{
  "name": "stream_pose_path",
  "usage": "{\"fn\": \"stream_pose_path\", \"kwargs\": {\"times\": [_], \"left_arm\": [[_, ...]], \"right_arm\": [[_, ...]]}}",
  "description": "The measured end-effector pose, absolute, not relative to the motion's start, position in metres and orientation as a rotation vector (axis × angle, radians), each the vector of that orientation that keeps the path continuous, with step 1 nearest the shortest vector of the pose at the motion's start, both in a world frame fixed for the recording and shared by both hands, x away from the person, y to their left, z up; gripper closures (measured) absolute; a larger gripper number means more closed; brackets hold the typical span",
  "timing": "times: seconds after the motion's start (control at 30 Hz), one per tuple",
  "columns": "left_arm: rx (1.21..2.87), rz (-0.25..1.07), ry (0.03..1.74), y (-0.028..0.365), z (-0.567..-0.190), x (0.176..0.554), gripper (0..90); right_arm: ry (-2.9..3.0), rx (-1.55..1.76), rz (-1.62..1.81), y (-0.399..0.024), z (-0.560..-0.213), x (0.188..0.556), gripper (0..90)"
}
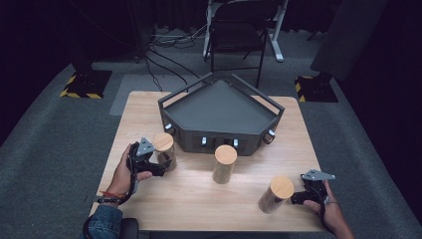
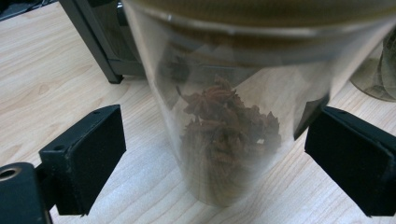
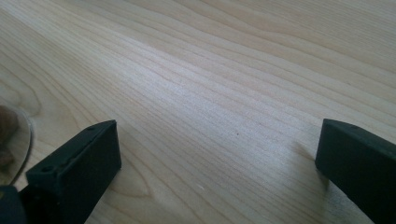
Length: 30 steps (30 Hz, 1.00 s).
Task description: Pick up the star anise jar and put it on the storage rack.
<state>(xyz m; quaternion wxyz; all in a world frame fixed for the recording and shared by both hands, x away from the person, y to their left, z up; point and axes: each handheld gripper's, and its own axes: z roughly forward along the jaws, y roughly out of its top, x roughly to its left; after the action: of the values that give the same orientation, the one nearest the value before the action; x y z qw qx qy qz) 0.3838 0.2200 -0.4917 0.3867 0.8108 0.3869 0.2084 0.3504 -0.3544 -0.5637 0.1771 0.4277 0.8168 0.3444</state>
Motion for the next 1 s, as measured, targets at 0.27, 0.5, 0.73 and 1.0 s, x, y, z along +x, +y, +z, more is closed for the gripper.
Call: {"fn": "stream_pose_path", "kwargs": {"times": [0.27, 0.5, 0.73, 1.0], "left_arm": [[2.064, 0.539, 0.960, 0.216, -0.487, 0.390, 5.9], [2.067, 0.533, 0.955, 0.212, -0.488, 0.396, 7.0], [2.071, 0.526, 0.960, 0.210, -0.493, 0.401, 8.2], [2.056, 0.497, 0.946, 0.210, -0.499, 0.403, 14.2]], "right_arm": [[2.312, 1.210, 0.975, -0.354, -0.564, 0.350, 0.0], [2.312, 1.211, 0.975, -0.354, -0.564, 0.350, 0.0], [2.312, 1.211, 0.975, -0.354, -0.564, 0.350, 0.0], [2.312, 1.211, 0.975, -0.354, -0.564, 0.350, 0.0]]}}
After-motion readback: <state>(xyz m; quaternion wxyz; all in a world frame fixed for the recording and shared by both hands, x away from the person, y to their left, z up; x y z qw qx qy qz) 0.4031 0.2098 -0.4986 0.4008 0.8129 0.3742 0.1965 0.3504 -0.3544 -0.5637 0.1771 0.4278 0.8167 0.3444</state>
